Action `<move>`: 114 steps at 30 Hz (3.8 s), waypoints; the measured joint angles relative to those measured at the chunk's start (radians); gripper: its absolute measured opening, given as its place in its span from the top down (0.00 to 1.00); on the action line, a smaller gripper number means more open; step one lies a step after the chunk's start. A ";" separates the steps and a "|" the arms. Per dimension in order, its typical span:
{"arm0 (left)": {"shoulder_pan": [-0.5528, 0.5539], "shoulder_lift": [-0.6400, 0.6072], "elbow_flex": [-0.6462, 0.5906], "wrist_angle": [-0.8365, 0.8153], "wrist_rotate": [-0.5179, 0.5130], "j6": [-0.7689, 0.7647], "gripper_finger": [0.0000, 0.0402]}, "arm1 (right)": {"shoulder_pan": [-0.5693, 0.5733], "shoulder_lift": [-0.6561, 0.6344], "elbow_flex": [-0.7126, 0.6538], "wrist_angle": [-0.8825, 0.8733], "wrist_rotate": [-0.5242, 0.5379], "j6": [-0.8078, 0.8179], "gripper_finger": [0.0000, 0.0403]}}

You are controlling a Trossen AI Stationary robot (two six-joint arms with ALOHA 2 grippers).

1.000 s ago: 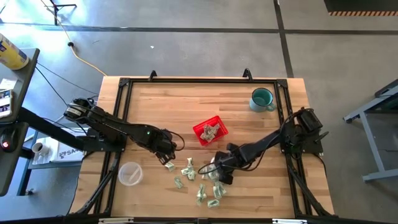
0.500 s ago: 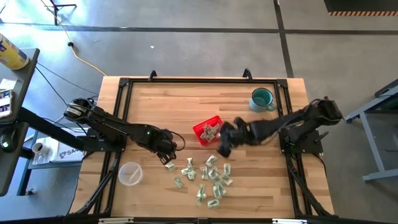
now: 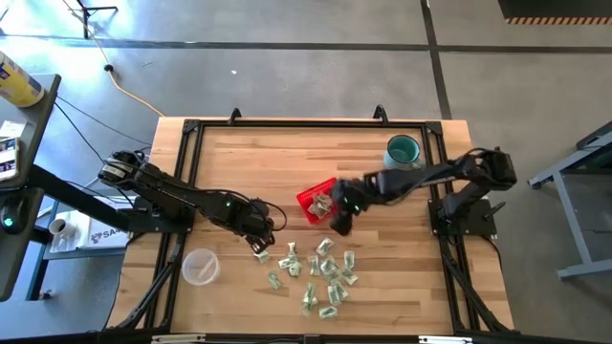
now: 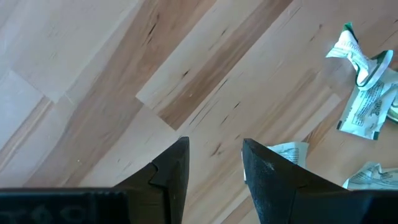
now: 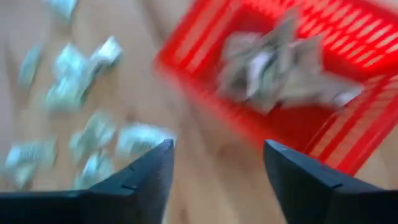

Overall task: Pick and place items into bin
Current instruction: Put the stevia packet into the red bin

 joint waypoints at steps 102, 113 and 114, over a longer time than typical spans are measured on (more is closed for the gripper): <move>-0.150 0.104 0.000 0.212 0.116 0.870 0.54 | 0.136 0.069 0.103 -0.240 0.154 -0.432 0.01; -0.136 0.193 -0.002 0.208 0.089 0.953 0.54 | 0.158 0.069 0.103 -0.251 0.215 -0.383 0.01; -0.131 0.200 -0.007 0.213 0.090 0.955 0.54 | 0.158 0.069 0.103 -0.251 0.220 -0.379 0.01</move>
